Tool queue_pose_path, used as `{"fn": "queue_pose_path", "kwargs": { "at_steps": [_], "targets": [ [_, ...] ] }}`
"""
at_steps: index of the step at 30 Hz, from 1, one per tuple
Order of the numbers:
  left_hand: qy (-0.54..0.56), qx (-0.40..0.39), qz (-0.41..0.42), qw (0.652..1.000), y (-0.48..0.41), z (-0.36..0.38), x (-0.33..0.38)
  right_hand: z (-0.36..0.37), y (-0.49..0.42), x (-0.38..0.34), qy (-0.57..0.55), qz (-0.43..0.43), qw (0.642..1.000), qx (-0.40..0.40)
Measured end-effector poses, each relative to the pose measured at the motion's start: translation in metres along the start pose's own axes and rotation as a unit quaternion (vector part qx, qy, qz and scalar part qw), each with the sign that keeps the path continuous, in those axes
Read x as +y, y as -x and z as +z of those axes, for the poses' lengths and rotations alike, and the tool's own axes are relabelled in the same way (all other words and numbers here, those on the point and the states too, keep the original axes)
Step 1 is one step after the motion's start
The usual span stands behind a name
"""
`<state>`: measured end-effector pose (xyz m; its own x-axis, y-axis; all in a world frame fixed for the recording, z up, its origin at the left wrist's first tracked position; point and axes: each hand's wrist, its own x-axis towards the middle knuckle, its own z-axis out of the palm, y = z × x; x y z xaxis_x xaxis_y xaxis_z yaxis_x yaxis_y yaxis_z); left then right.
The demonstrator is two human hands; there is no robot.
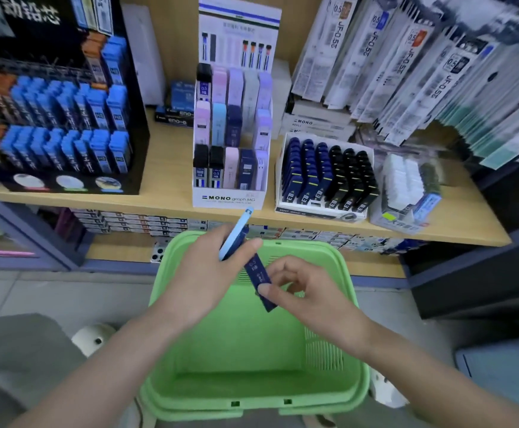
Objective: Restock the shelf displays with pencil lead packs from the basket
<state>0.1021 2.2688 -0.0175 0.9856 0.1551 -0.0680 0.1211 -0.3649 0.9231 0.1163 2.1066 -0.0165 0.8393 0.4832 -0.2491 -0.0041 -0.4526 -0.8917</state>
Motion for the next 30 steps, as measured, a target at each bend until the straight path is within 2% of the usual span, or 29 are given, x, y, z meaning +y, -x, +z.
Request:
{"fn": "queue_pose_path", "kwargs": {
  "at_steps": [3,5,7,11,14,21,25,30],
  "targets": [
    [-0.033,-0.036,0.045,0.998,-0.001,-0.01,0.013,0.001,-0.003,-0.018,0.02,-0.053,0.998,0.025],
    [-0.024,-0.035,0.049,0.998,-0.006,-0.017,0.02,-0.002,-0.01,-0.028,0.034,-0.06,0.997,0.033],
    [0.01,-0.025,0.027,0.999,-0.014,-0.027,0.024,-0.009,-0.022,-0.037,0.069,-0.059,0.994,0.059],
    [0.053,0.004,-0.012,0.999,-0.035,-0.048,0.023,-0.029,-0.055,-0.057,0.119,-0.089,0.976,0.159],
    [0.083,-0.003,-0.039,0.996,-0.047,-0.063,0.02,-0.035,-0.084,-0.062,0.148,-0.12,0.963,0.192],
    [0.154,-0.001,-0.081,0.985,-0.062,-0.073,0.012,-0.032,-0.128,-0.058,0.221,-0.121,0.95,0.184],
    [0.175,0.0,-0.09,0.98,-0.067,-0.07,0.012,-0.034,-0.135,-0.054,0.312,-0.169,0.922,0.157],
    [0.24,0.003,-0.107,0.965,-0.075,-0.07,0.014,-0.037,-0.14,-0.057,0.288,-0.151,0.93,0.169]
  ]
}}
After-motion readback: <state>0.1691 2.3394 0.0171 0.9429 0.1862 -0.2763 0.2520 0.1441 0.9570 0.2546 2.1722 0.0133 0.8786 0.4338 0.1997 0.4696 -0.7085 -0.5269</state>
